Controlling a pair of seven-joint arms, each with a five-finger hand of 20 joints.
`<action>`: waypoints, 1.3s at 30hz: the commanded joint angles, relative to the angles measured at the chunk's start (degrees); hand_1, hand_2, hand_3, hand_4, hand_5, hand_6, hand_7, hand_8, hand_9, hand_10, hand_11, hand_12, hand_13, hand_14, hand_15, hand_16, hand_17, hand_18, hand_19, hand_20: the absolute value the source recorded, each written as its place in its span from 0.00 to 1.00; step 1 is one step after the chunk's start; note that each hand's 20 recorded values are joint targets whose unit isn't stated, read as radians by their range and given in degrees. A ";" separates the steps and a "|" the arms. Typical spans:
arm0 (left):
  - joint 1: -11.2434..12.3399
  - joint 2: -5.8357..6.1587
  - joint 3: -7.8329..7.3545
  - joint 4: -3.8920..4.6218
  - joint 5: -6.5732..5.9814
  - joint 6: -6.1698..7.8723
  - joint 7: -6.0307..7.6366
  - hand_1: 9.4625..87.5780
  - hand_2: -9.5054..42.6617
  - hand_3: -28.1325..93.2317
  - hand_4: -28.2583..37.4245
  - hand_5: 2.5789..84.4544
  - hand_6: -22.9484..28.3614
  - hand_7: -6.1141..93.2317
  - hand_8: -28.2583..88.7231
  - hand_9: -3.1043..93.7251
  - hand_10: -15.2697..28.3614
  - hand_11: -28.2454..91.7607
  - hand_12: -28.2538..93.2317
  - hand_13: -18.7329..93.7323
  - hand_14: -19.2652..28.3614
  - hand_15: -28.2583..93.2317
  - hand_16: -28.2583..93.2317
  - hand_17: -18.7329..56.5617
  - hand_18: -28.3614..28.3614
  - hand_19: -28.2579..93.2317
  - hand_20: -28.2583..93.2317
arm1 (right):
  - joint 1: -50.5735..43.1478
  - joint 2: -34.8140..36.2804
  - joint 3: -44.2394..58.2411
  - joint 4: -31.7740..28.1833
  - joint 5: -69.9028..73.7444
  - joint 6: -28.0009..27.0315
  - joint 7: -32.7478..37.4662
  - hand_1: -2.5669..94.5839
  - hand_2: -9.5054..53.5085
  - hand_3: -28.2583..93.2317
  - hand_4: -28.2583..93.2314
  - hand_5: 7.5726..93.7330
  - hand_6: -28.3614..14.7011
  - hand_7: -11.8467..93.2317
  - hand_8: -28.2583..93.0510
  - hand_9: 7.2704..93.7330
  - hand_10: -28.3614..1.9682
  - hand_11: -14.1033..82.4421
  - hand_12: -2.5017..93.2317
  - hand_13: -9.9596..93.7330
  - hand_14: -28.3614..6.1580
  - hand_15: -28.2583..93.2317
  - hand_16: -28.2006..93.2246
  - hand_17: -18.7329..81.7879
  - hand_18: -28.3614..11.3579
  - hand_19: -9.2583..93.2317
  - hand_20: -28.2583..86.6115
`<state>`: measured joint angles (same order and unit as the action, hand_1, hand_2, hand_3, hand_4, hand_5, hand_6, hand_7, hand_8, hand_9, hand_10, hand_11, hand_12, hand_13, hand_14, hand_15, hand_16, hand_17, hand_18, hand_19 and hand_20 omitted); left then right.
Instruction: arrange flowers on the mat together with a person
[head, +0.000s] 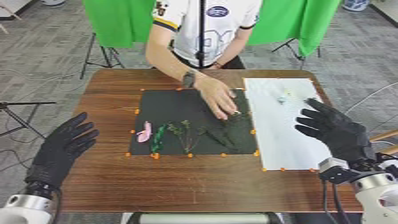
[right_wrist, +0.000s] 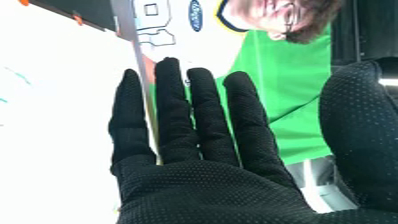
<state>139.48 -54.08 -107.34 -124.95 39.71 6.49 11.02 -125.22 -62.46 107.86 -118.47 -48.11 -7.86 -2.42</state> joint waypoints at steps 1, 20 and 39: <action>0.92 -0.51 -0.41 -0.05 -0.09 0.20 -0.49 0.21 0.17 0.81 0.16 0.32 0.49 0.27 0.16 0.30 0.61 0.42 0.38 0.36 0.71 0.50 0.24 0.14 0.88 0.61 0.30 | 0.34 0.20 -0.40 0.18 -0.40 0.44 0.07 0.21 0.16 0.96 0.05 0.36 0.57 0.26 0.15 0.38 0.45 0.26 0.25 0.42 0.45 0.44 0.43 0.29 0.19 0.53 0.45; 0.47 0.38 -0.25 0.26 -0.06 -0.49 -0.46 0.21 0.17 0.81 0.16 0.32 0.49 0.27 0.16 0.30 0.61 0.42 0.38 0.36 0.71 0.50 0.24 0.14 0.88 0.61 0.30 | 0.32 0.57 0.02 0.15 -1.09 0.07 -0.03 0.21 0.16 0.96 0.05 0.36 0.57 0.26 0.15 0.38 0.46 0.27 0.25 0.42 0.45 0.44 0.43 0.29 0.19 0.54 0.45; -0.62 1.17 -0.27 0.58 0.45 -1.40 -1.16 0.21 0.17 0.81 0.16 0.32 0.49 0.27 0.16 0.30 0.62 0.42 0.38 0.36 0.71 0.50 0.24 0.14 0.88 0.61 0.30 | 5.04 19.63 -8.22 4.82 -49.95 36.84 -1.65 0.33 0.00 0.92 0.00 0.47 0.66 0.43 0.09 0.53 0.59 0.42 0.25 0.56 0.60 0.62 0.38 0.39 0.28 0.70 0.53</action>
<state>139.12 -53.55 -107.52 -124.75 39.74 6.08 10.71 -124.55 -54.80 100.47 -118.51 -64.53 15.43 -6.57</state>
